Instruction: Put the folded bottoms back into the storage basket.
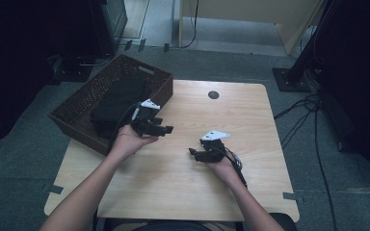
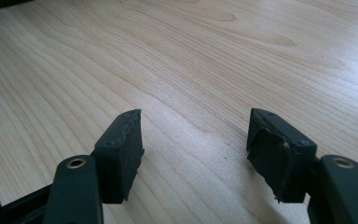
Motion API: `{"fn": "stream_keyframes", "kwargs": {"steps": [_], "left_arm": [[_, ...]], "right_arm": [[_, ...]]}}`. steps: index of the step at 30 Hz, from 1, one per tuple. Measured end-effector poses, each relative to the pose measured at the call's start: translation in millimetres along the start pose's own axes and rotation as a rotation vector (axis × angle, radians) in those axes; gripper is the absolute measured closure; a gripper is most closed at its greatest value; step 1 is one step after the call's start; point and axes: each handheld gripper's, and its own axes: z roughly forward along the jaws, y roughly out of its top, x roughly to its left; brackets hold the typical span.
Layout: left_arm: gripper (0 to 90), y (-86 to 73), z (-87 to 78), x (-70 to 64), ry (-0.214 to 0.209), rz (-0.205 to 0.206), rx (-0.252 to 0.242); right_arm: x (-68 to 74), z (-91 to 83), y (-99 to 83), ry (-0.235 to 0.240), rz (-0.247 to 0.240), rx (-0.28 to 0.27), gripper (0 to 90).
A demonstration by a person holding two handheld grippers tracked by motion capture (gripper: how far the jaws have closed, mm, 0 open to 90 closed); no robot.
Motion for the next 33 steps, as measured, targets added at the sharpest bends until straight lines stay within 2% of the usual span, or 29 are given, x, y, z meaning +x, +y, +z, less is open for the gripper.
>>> {"fn": "stream_keyframes", "kwargs": {"steps": [5,7,15,18,22,28,31,33], "left_arm": [[38.8,-11.1,11.8,-5.0,-0.022,-0.013,-0.002],[38.8,-15.8,16.7,-6.1,-0.019,-0.003,0.006],[38.8,-32.9,33.1,-7.4,-0.032,-0.022,0.023],[38.7,-37.2,38.6,-10.7,-0.029,-0.013,0.022],[38.2,-43.1,44.6,-12.3,-0.028,0.001,0.027],[37.9,-56.4,53.2,-8.6,-0.028,-0.009,0.047],[37.8,-58.3,53.6,-7.3,-0.029,-0.003,0.055],[37.5,-59.3,54.0,-5.6,-0.028,-0.014,0.048]], "right_arm": [[2.1,0.7,0.0,-0.008,-0.013,0.001,34.6],[2.7,0.9,0.0,-0.017,-0.023,0.002,34.4],[6.3,2.0,-0.1,-0.034,-0.049,0.010,34.2],[7.5,2.2,-0.2,-0.047,-0.068,0.015,34.1],[7.6,2.2,-0.2,-0.046,-0.071,0.015,34.1],[8.7,2.1,-0.3,-0.046,-0.072,0.017,32.3],[9.1,1.9,-0.6,-0.043,-0.079,0.023,30.3],[9.6,1.8,-0.6,-0.042,-0.079,0.026,29.7]]}}
